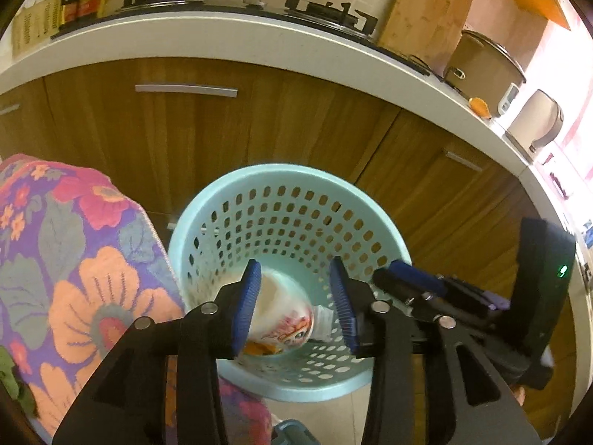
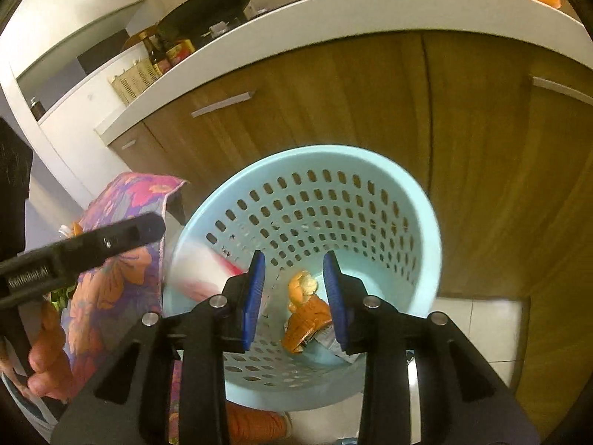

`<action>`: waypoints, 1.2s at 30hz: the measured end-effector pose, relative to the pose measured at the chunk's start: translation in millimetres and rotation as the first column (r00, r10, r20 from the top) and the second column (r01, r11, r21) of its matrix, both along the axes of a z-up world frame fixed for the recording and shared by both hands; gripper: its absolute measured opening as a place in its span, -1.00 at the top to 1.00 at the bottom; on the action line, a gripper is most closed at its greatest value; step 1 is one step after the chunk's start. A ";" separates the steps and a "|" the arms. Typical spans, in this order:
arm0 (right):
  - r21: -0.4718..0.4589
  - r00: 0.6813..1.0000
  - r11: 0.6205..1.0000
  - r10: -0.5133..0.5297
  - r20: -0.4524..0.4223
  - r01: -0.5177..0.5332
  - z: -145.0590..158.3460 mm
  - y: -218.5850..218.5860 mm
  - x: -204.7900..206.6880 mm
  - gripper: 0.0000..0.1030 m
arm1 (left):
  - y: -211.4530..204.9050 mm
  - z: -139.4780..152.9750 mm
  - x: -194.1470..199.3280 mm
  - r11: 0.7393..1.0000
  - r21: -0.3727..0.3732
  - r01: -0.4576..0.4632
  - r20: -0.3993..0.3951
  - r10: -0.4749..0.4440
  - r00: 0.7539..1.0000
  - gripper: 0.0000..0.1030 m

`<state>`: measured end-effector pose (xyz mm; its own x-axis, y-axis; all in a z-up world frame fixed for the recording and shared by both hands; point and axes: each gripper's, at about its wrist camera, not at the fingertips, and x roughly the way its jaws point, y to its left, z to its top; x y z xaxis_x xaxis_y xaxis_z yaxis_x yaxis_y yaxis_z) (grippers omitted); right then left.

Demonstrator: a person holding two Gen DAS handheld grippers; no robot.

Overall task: Collect trash
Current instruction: 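Move both open tools back toward the table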

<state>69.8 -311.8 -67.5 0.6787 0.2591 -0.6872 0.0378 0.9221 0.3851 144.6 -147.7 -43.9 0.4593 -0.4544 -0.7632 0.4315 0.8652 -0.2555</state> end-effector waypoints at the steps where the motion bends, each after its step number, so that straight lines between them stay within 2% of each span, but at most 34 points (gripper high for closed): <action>1: -0.003 1.000 1.000 -0.004 0.004 0.004 2.6 -0.2 -1.6 0.43 | 0.7 -1.0 -0.5 1.000 -0.003 0.006 -0.012 -0.006 1.000 0.26; 8: -0.013 0.998 1.000 0.019 0.057 -0.018 23.3 12.7 -11.7 0.43 | 25.8 6.1 -14.9 0.999 -0.022 -0.030 0.007 0.030 1.000 0.26; 15: -0.053 0.988 0.994 0.096 0.120 -0.090 50.3 48.6 -15.6 0.43 | 69.5 34.1 -48.5 0.992 -0.068 -0.104 0.097 0.110 0.989 0.07; 18: -0.067 0.979 0.988 0.145 0.146 -0.136 61.6 69.8 -18.2 0.43 | 90.2 48.6 -68.1 0.987 -0.077 -0.141 0.149 0.151 0.977 -0.05; 21: -0.088 0.964 0.977 0.208 0.167 -0.196 72.6 98.3 -19.7 0.43 | 111.5 61.3 -85.7 0.981 -0.080 -0.177 0.195 0.189 0.962 -0.08; 26: -0.124 0.930 0.949 0.311 0.197 -0.291 88.1 145.4 -24.7 0.41 | 156.4 82.1 -114.6 0.961 -0.094 -0.258 0.261 0.274 0.926 -0.15; 28: -0.148 0.912 0.933 0.354 0.208 -0.329 93.6 166.4 -27.0 0.21 | 174.4 88.1 -124.8 0.951 -0.104 -0.291 0.278 0.309 0.910 -0.15; 29: -0.161 0.906 0.928 0.366 0.214 -0.337 95.6 174.0 -28.1 0.03 | 181.9 89.7 -127.7 0.946 -0.109 -0.305 0.283 0.323 0.903 -0.16; 36: -0.242 0.823 0.861 0.502 0.265 -0.447 107.8 236.0 -37.6 0.01 | 259.4 95.2 -161.8 0.870 -0.125 -0.477 0.329 0.490 0.807 -0.26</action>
<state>32.2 -75.7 40.3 0.6830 0.5082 -0.5246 -0.5159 0.8441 0.1461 -17.2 111.7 51.4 0.8530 -0.1275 -0.5062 0.0245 0.9784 -0.2051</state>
